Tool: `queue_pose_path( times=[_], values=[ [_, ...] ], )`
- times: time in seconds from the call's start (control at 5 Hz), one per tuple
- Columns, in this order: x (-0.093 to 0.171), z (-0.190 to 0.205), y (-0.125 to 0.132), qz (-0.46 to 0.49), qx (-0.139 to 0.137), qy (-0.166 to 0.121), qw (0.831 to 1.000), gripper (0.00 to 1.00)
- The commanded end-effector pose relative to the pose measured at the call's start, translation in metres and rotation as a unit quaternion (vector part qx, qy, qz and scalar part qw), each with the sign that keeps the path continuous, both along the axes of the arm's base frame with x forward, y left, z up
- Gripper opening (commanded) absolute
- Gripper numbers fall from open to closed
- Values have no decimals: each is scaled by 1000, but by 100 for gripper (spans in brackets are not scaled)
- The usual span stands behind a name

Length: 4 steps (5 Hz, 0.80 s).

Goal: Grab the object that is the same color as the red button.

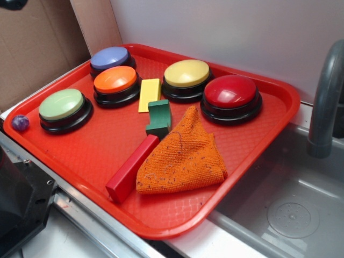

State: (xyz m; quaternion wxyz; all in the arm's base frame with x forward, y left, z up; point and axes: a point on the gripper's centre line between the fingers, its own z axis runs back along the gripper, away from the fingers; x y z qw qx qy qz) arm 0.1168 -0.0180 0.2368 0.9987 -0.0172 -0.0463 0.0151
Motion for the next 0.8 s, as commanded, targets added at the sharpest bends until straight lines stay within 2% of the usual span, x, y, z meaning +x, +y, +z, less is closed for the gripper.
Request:
queue_pose_path(
  times=[0.0, 0.2, 0.4, 0.6],
  values=[
    [0, 0, 0, 0, 0, 0, 1000, 100],
    [10, -16, -7, -6, -6, -23, 1000, 100],
    [21, -37, -15, -2, -8, -27, 1000, 100],
    [30, -57, -21, 14, -15, -43, 999, 100]
  ],
)
